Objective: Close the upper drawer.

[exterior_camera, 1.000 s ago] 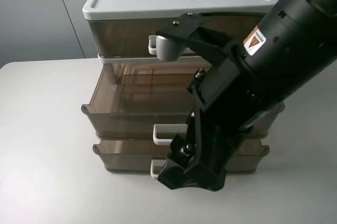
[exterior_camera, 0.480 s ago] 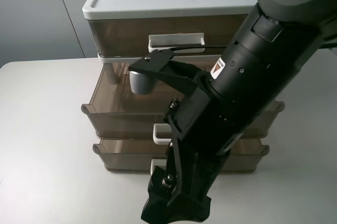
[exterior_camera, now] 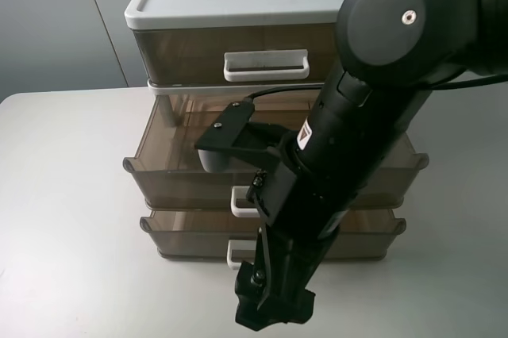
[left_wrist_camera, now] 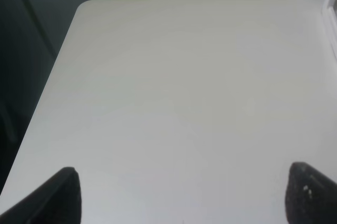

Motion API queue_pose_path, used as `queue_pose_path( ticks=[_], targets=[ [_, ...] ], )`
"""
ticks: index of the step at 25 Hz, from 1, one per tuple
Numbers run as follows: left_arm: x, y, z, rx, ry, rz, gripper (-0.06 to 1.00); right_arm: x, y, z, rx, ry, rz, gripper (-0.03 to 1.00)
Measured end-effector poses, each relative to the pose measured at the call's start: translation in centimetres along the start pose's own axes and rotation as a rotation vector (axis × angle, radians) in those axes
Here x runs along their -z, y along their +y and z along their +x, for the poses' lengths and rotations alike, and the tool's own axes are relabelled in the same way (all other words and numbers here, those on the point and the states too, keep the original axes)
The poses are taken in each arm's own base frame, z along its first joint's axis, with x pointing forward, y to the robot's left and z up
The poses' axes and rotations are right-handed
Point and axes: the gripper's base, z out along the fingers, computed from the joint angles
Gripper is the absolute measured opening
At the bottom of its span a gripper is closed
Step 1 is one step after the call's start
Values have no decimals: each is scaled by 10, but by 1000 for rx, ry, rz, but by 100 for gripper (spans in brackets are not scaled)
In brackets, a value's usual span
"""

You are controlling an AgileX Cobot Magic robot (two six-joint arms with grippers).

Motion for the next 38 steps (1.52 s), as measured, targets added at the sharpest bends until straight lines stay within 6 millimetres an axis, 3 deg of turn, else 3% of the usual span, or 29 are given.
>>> queue_pose_path(
  ticks=[6,12,38],
  targets=[
    [0,0,0,0,0,0,74,1,-1,0,-21,21,53,69],
    [0,0,0,0,0,0,74,11,-22,-10,45,-45,248,70],
    [0,0,0,0,0,0,74,9,-41,-21,152,-110,436,70]
  ],
)
